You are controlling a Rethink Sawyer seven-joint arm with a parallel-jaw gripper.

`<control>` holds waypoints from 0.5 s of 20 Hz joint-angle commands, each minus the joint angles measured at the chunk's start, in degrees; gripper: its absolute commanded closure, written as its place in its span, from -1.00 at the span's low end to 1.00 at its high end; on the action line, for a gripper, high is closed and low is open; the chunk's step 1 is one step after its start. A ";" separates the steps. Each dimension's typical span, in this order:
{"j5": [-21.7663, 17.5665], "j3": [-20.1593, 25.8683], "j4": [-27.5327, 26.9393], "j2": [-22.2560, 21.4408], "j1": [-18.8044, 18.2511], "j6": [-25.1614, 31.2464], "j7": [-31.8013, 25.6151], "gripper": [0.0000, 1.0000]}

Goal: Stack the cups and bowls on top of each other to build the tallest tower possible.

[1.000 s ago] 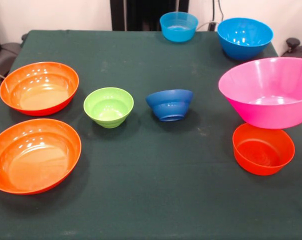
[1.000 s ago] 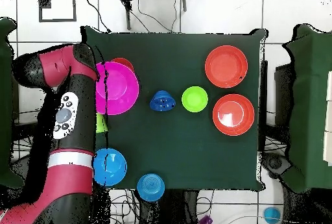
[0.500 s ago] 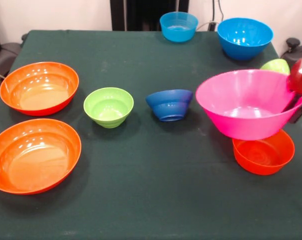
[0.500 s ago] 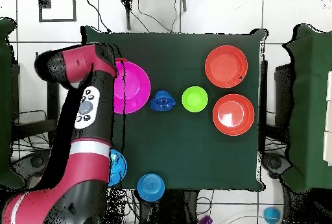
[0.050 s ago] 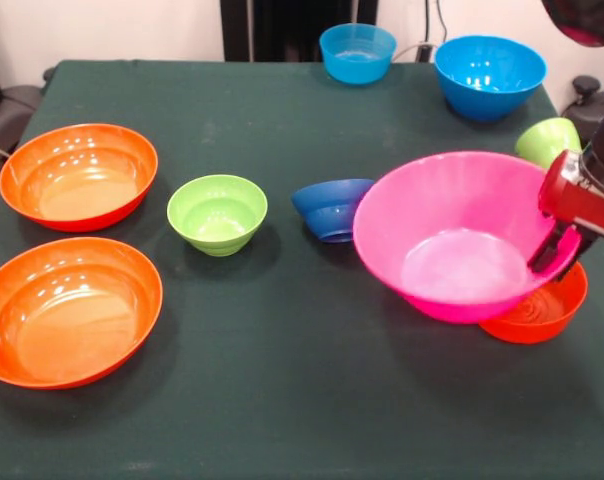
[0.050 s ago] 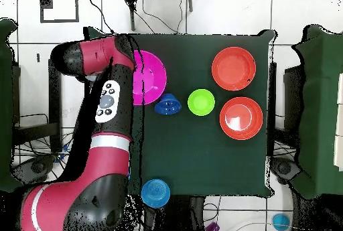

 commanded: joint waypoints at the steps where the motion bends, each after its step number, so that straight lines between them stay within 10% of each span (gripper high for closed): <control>1: -2.69 5.61 -6.99 8.05 -1.71 2.00 -5.50 1.00; 10: -2.38 5.19 -8.84 9.11 -1.75 3.48 -5.02 1.00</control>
